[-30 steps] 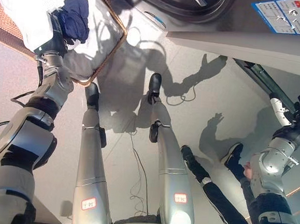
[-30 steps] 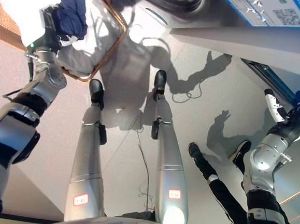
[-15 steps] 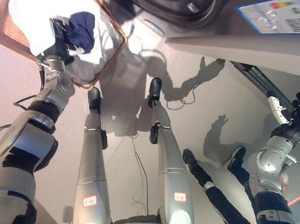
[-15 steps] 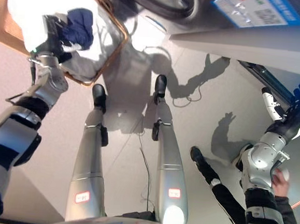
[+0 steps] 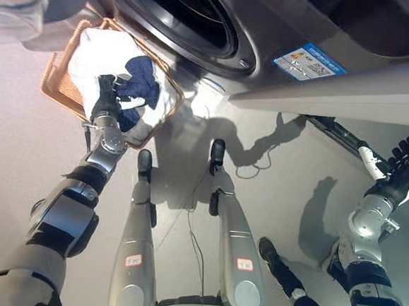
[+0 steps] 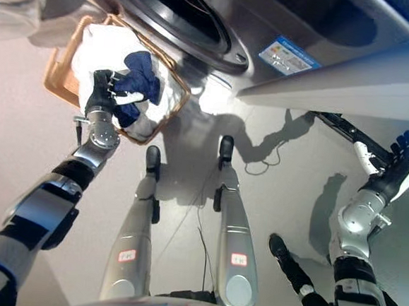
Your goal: Put the clothes in the basket into the washing machine.
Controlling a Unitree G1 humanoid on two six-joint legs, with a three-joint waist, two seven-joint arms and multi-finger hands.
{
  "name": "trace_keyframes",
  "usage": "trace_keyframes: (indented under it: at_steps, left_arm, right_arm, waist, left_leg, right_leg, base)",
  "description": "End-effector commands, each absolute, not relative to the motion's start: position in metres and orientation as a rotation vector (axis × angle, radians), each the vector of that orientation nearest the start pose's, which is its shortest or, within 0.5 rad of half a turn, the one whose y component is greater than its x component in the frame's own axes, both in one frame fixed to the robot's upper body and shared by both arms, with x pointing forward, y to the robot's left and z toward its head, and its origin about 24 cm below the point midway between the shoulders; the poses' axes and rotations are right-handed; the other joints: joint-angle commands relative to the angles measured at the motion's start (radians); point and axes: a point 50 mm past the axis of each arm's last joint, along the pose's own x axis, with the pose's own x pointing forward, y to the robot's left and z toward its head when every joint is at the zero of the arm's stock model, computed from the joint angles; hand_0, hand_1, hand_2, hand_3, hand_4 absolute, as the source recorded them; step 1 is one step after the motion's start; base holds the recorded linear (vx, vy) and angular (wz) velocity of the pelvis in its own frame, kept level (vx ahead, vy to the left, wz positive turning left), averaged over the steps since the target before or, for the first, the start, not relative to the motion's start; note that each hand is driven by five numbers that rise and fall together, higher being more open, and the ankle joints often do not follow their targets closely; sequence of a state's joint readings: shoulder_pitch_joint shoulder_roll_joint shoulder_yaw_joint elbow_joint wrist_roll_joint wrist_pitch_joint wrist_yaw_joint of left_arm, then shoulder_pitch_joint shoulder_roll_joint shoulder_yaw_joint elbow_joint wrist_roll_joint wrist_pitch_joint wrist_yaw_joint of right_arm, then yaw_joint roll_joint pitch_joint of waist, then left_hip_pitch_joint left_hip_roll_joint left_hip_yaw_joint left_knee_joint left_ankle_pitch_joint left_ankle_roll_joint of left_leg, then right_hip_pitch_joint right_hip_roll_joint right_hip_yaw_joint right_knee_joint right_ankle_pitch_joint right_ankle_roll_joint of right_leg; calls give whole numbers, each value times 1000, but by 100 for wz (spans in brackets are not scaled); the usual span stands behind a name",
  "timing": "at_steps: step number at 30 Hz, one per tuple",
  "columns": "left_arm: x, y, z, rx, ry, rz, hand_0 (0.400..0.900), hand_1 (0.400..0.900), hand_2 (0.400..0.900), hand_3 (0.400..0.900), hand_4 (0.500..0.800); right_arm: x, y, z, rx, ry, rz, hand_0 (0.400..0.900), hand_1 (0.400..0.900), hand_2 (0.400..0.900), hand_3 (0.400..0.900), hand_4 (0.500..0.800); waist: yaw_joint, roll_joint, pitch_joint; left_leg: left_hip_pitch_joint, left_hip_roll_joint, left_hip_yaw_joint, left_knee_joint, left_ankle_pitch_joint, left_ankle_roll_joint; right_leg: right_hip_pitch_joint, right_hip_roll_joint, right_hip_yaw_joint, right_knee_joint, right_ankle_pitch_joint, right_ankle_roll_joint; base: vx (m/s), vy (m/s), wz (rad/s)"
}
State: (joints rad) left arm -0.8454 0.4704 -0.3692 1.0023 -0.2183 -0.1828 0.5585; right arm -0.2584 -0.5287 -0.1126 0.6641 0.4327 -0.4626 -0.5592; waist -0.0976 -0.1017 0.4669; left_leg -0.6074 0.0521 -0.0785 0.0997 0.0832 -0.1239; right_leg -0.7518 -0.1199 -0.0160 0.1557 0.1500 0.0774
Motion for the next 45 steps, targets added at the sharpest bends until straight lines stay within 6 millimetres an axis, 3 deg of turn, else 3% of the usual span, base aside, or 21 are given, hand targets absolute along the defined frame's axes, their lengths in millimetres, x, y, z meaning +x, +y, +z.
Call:
trace_keyframes:
  at_steps: [1,2,3,4,5,7,11,16,26,33,36,40,45]
  left_arm:
    - [386,239,138,109,-184,528,400,400,400,400,500]
    - [387,237,141,56,-191,522,400,400,400,400,500]
    - [391,229,152,-105,-228,488,400,400,400,400,500]
    - [391,229,153,-106,-229,488,400,400,400,400,500]
    - [396,223,163,-263,-251,445,400,400,400,400,500]
    - [399,217,173,-359,-276,400,400,400,400,400,500]
    - [407,201,189,-412,-297,342,400,400,400,400,500]
    - [412,204,214,-477,-346,349,400,400,400,400,500]
    - [417,162,250,-666,-421,210,400,400,400,400,500]
    - [418,152,248,-688,-398,200,400,400,400,400,500]
    - [419,149,249,-618,-388,220,400,400,400,400,500]
    - [421,155,276,-511,-424,227,400,400,400,400,500]
    - [419,135,290,-519,-465,129,400,400,400,400,500]
  right_arm:
    - [234,-381,78,-72,-243,-1007,900,900,900,900,800]
    - [235,-382,79,-64,-241,-1009,900,900,900,900,800]
    - [237,-382,79,-47,-238,-1008,900,900,900,900,800]
    - [237,-382,79,-46,-240,-1008,900,900,900,900,800]
    - [241,-382,81,-34,-237,-1001,900,900,900,900,800]
    - [242,-384,81,-28,-229,-1000,900,900,900,900,800]
    - [244,-386,84,-41,-223,-991,900,900,900,900,800]
    - [251,-384,92,-36,-257,-970,900,900,900,900,800]
    - [238,-397,90,-37,-251,-1031,900,900,900,900,800]
    - [239,-399,90,-35,-244,-1034,900,900,900,900,800]
    - [244,-396,95,-44,-261,-1013,900,900,900,900,800]
    - [253,-393,111,-40,-320,-982,900,900,900,900,800]
    - [249,-395,115,-56,-342,-983,900,900,900,900,800]
  waist:
    - [-24,86,-68]
    - [-24,89,-72]
    - [-23,96,-76]
    - [-25,95,-76]
    - [-27,100,-82]
    - [-29,107,-87]
    - [-40,118,-100]
    - [-69,113,-111]
    - [-97,122,-126]
    - [-97,132,-131]
    - [-99,134,-131]
    - [-112,124,-137]
    - [-117,122,-133]
  left_leg:
    - [64,-54,-16,-71,-10,102]
    - [76,-55,-18,-76,-10,101]
    - [96,-56,-17,-85,-15,101]
    - [92,-58,-17,-87,-8,101]
    - [101,-56,-17,-94,-7,99]
    - [108,-57,-18,-102,-4,99]
    - [118,-57,-25,-141,18,94]
    - [123,-39,-9,-187,38,79]
    - [94,-37,-23,-187,33,74]
    - [71,-40,-32,-187,39,77]
    - [72,-39,-34,-187,33,73]
    - [58,-38,-22,-187,30,69]
    - [43,-34,-21,-187,32,70]
  right_leg:
    - [48,49,-30,21,-31,11]
    - [57,51,-28,21,-34,10]
    - [70,55,-24,27,-46,10]
    - [68,53,-24,21,-38,10]
    - [79,53,-20,16,-42,10]
    - [85,54,-19,7,-41,10]
    - [91,59,-12,-12,-33,11]
    - [75,72,-1,-16,-26,16]
    - [27,80,12,-3,-32,20]
    - [1,77,7,-2,-19,19]
    - [-8,79,8,11,-27,20]
    - [-23,81,14,6,-22,23]
    - [-37,87,17,-2,-14,25]
  base:
    - [0,0,0]
    - [68,-13,-1]
    - [31,-6,2]
    - [30,3,-3]
    - [0,0,0]
    - [6,3,-3]
    - [1,1,-1]
    - [5,-5,-14]
    - [21,-9,-5]
    - [7,-3,2]
    - [18,-4,6]
    - [-12,16,-13]
    - [5,-11,-11]
